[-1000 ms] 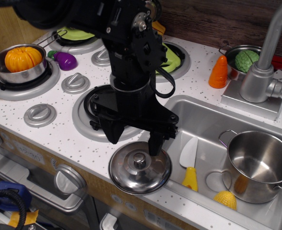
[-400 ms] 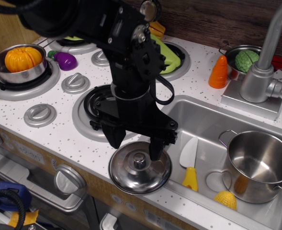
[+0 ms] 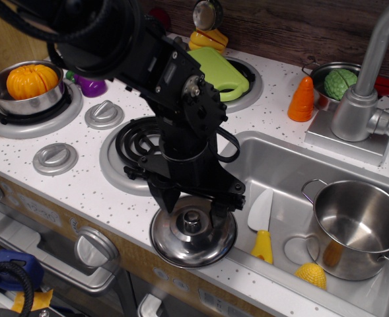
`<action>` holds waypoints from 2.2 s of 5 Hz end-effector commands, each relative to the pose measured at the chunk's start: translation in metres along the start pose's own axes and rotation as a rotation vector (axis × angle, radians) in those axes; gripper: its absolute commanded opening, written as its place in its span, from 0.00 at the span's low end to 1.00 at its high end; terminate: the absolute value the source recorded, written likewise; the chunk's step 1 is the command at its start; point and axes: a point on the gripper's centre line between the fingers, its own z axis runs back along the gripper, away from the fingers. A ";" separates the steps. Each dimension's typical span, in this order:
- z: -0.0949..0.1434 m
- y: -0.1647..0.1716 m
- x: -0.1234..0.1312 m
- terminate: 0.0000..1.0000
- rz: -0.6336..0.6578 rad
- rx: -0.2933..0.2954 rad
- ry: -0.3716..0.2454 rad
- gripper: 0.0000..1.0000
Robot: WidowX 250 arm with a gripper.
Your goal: Put lid on stove
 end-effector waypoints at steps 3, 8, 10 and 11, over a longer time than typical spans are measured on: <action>-0.012 0.010 0.004 0.00 0.019 -0.060 -0.017 1.00; 0.017 0.007 0.008 0.00 0.008 0.003 0.036 0.00; 0.033 0.038 0.030 0.00 -0.104 0.039 0.051 0.00; 0.034 0.061 0.048 0.00 -0.184 0.024 0.037 0.00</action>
